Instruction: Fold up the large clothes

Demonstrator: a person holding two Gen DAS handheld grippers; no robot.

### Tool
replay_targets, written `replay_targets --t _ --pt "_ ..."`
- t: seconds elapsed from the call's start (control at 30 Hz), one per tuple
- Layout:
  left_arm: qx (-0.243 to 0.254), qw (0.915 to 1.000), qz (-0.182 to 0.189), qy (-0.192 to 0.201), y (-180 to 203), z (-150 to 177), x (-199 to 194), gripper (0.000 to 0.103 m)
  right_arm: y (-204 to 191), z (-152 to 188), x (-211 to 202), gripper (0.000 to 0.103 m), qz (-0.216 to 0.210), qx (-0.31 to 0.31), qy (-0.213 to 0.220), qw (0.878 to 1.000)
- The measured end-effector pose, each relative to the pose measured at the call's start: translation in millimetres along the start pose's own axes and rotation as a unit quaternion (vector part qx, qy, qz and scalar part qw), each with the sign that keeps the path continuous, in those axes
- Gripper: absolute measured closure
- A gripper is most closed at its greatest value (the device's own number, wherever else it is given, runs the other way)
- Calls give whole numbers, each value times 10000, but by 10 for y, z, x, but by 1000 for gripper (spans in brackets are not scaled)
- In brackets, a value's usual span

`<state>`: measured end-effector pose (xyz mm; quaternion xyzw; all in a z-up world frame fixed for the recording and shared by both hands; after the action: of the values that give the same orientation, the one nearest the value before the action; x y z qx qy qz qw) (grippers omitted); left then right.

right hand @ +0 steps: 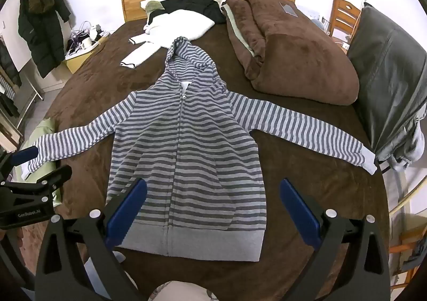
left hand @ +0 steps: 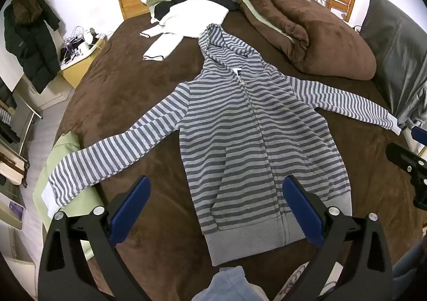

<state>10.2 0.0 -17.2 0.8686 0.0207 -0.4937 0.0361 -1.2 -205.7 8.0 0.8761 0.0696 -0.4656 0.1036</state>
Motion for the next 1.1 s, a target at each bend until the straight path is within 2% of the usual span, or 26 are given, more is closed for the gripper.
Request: replay_targets --t 1.1 --pt "19 10000 -50 4 36 -2 -15 6 -18 25 23 6 -36 -12 -42 10000"
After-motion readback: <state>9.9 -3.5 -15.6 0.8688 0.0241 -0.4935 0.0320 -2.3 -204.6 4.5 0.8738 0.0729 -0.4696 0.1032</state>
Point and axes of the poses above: each gripper's, at about its wrist camera, not at the fingertips, and x roughly the way its jaws point, y to its right, z to its underside, the point moved 2 cm from there along x, roughly the way its jaws point, and after that the axes turned 10 degrees about -x, right-handed, at the moved point
